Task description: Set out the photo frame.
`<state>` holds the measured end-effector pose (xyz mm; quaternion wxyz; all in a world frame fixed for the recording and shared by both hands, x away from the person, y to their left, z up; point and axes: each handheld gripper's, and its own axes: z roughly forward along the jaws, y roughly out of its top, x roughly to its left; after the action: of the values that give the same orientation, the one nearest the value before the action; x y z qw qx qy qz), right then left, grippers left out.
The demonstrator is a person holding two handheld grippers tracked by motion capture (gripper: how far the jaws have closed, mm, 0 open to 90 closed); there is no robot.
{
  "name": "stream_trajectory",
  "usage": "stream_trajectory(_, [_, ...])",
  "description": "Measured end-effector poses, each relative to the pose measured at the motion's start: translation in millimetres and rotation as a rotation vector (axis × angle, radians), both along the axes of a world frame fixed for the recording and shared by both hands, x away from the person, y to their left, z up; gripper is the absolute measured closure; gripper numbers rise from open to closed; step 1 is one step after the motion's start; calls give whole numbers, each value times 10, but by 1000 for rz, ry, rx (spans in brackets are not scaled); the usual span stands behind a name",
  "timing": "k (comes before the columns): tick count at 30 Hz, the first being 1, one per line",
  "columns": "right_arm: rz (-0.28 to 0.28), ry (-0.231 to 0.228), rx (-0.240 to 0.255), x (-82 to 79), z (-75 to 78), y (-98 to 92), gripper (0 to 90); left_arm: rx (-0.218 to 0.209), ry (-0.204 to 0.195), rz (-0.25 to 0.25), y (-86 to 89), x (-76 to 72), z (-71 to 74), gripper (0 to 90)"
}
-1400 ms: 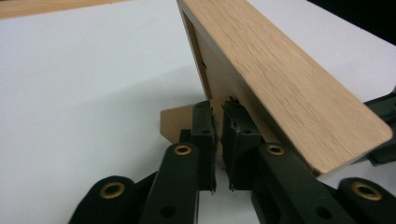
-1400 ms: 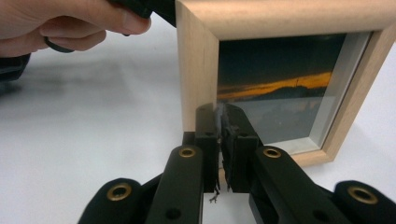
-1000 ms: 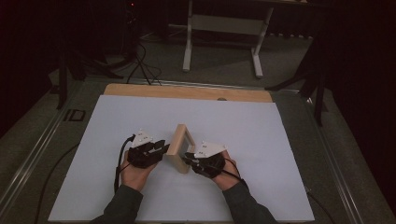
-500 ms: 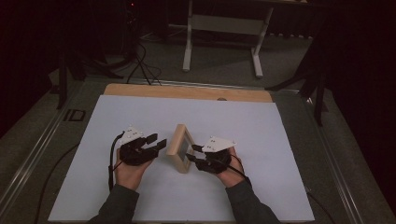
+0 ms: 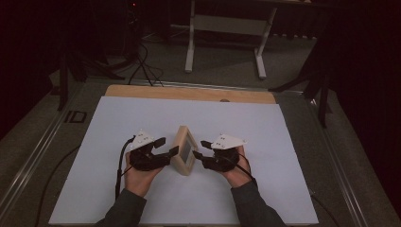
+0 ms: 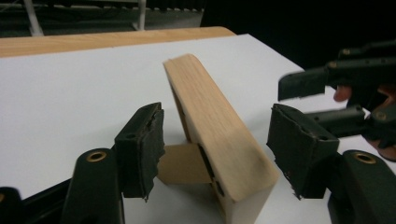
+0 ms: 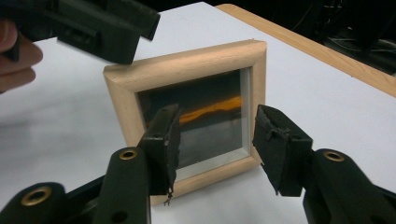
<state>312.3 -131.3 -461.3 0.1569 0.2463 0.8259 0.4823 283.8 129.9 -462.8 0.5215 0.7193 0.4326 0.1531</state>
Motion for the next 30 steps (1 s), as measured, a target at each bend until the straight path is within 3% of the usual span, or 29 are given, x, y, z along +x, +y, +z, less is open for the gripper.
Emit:
stream_trajectory(8, [-11, -1, 9, 13, 43, -47, 489, 39, 33, -15, -123, 10, -92, 359])
stream_trajectory(15, [-10, -4, 10, 19, 47, -54, 486, 78, 77, -29, -178, 35, -154, 413])
stream_trajectory(19, [-10, -4, 9, 19, 47, -53, 485, 76, 86, -47, -184, 37, -155, 468])
stream_trajectory(30, [-19, -10, 18, 21, 69, -80, 483, 75, 91, -30, -154, 39, -142, 525])
